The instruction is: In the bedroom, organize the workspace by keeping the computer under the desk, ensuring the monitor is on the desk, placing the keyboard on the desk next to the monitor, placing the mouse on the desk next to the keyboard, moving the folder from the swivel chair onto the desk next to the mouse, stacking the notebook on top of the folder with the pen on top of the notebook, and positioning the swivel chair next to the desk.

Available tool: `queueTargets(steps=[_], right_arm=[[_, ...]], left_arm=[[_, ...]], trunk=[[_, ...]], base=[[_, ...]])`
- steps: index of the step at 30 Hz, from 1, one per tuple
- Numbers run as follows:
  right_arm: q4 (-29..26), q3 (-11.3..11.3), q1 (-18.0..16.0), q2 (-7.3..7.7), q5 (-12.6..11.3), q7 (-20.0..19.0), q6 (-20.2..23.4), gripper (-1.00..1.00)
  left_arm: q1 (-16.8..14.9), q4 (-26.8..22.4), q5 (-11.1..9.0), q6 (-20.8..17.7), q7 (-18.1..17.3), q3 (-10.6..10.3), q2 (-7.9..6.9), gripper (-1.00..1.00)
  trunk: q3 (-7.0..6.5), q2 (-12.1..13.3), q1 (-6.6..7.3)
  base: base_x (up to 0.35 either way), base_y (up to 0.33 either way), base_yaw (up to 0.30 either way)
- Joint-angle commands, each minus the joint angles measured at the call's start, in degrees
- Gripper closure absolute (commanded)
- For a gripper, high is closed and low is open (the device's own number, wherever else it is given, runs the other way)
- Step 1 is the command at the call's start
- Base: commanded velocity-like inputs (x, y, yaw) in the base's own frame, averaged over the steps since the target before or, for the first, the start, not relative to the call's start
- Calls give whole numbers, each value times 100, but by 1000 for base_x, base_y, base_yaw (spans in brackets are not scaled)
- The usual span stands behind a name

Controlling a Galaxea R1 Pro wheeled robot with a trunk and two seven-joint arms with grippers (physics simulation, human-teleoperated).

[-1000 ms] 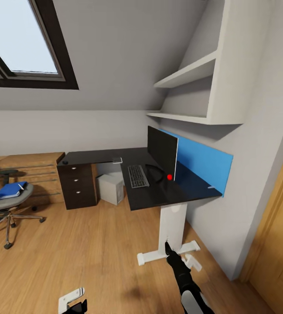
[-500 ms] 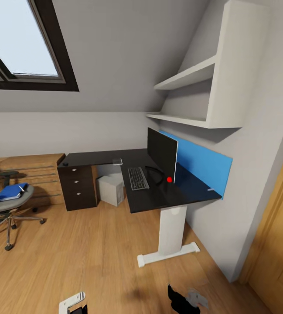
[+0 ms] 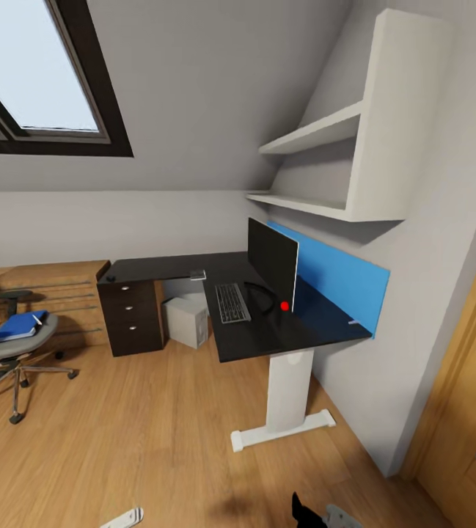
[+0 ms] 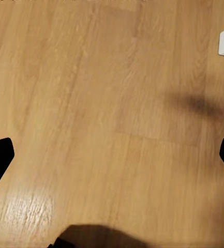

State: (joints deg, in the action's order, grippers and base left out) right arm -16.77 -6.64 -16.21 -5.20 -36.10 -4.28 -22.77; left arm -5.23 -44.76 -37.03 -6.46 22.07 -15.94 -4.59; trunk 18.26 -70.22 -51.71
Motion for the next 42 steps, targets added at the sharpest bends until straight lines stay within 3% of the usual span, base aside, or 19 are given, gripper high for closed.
queueTargets(steps=[1, 15, 18, 20, 26, 36, 42], right_arm=[[28, -34, -5, 2, -35, -26, -88, -100], [366, -75, -4, -32, 179, -29, -343, -100], [373, -79, -4, -53, 245, -29, -351, -100], [376, -76, -5, -72, 685, -24, -358, -100], [392, -68, -5, -84, 977, -12, -360, -100], [404, -75, -4, -103, 992, -5, -604, -100], [420, -74, -5, -234, 991, 15, -641, -100]], left_arm=[[-4, -9, -29, -13, 51, -32, -8, -100], [-4, 13, -34, -3, 60, -32, 2, -100], [-4, 15, -39, 4, 61, -28, -4, -100], [-4, 19, -18, 26, 61, -17, -10, -100], [-4, 18, -22, 39, 61, -6, -15, -100], [-4, 20, -30, 39, 61, -2, -15, -100], [-4, 20, -14, 44, 61, -14, -15, -100]], trunk=[[-11, 37, 23], [-263, 599, 330], [-263, 599, 330], [-263, 599, 330], [-263, 599, 330], [-263, 599, 330], [-263, 599, 330]], base=[[0, 0, 0], [0, 0, 0], [0, 0, 0], [0, 0, 0], [28, 23, 0], [229, 202, 12], [239, 217, 222]])
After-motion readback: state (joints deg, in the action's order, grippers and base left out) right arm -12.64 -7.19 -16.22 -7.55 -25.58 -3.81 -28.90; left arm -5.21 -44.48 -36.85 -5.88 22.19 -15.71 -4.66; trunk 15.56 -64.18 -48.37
